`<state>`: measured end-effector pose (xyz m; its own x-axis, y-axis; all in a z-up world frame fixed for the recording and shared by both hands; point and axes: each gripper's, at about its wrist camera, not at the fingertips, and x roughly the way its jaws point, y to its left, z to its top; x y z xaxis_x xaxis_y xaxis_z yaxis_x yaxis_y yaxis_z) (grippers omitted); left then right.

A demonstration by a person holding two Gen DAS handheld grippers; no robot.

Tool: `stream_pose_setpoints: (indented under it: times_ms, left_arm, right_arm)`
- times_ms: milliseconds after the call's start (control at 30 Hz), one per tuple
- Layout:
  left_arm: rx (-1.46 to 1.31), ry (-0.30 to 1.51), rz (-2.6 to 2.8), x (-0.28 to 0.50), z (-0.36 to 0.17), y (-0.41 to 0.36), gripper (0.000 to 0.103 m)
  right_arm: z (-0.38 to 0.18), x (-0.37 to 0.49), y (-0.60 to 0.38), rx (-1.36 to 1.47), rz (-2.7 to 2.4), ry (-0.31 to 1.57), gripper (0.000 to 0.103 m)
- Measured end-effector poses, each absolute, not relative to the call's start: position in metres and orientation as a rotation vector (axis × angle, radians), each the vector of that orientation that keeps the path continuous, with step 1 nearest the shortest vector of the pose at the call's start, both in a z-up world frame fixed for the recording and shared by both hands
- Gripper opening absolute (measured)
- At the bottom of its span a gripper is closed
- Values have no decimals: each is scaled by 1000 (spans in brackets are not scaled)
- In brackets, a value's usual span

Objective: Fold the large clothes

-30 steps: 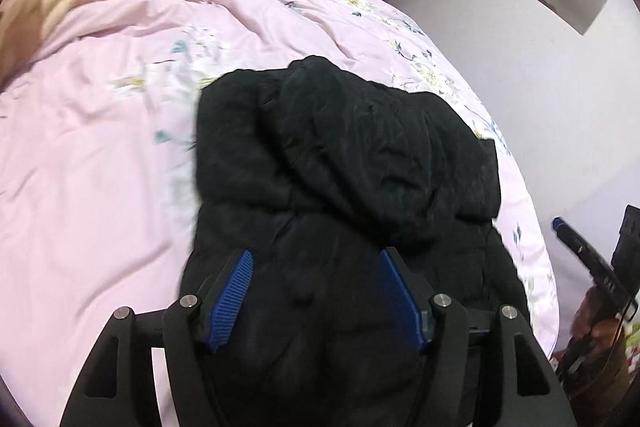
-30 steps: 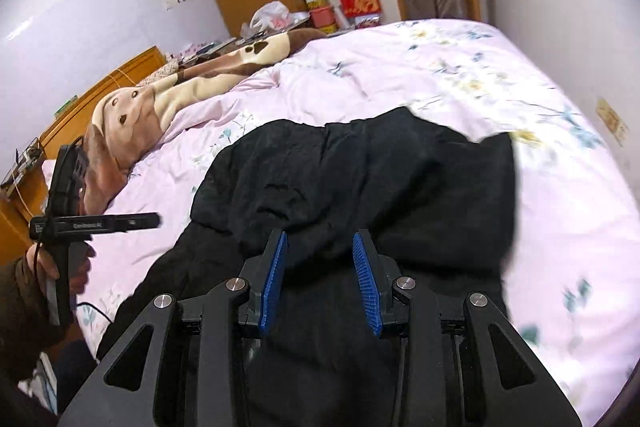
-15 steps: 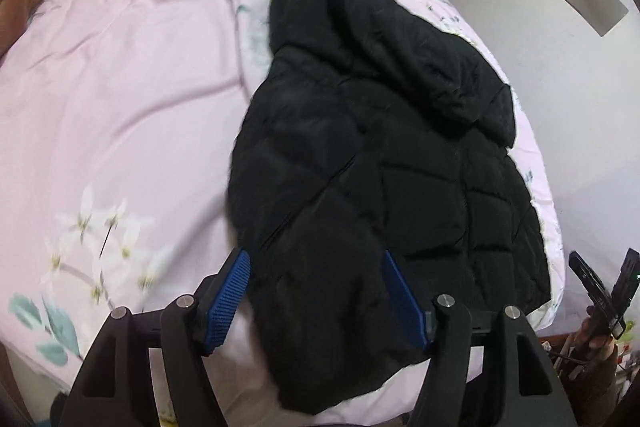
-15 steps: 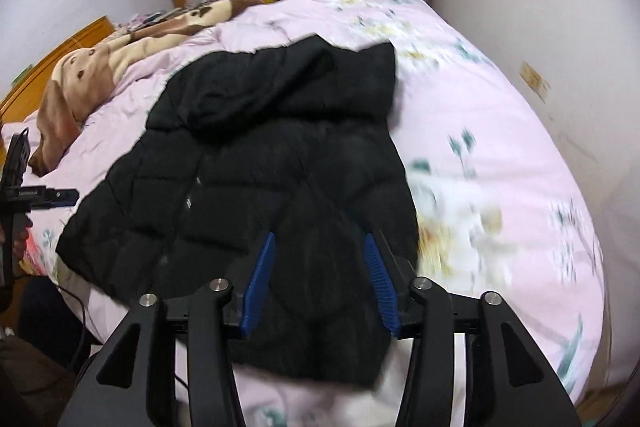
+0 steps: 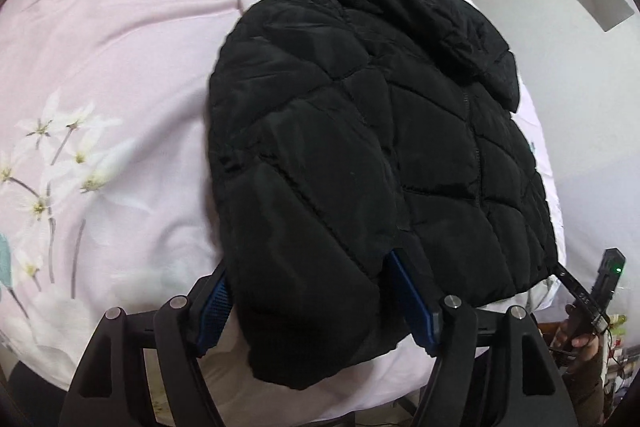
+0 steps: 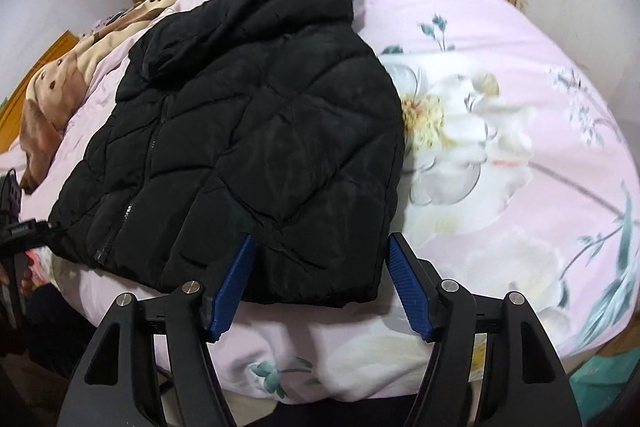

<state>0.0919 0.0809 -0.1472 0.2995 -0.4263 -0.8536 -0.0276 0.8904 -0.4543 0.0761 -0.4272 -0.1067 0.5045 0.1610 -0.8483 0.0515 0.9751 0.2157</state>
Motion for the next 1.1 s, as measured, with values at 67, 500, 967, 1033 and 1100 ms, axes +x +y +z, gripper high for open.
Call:
stream_pose_setpoints:
  times_ms: [67, 500, 967, 1033, 1100]
  left_arm:
    - [-442, 1254, -271, 92, -150, 81, 73]
    - [-413, 1238, -203, 90, -144, 72, 52]
    - [-372, 1160, -225, 81, -109, 67, 26]
    - [-367, 1145, -231, 77, -100, 69, 25]
    - [-349, 1125, -245, 73, -89, 68, 23]
  right_arm:
    - [-109, 76, -427, 225, 61, 1046, 68]
    - [-111, 76, -414, 192, 26, 1063, 55]
    - [-83, 63, -412, 186, 53, 996, 18]
    - [-74, 59, -413, 188, 68, 976, 17]
    - [-65, 55, -413, 184, 84, 956, 16]
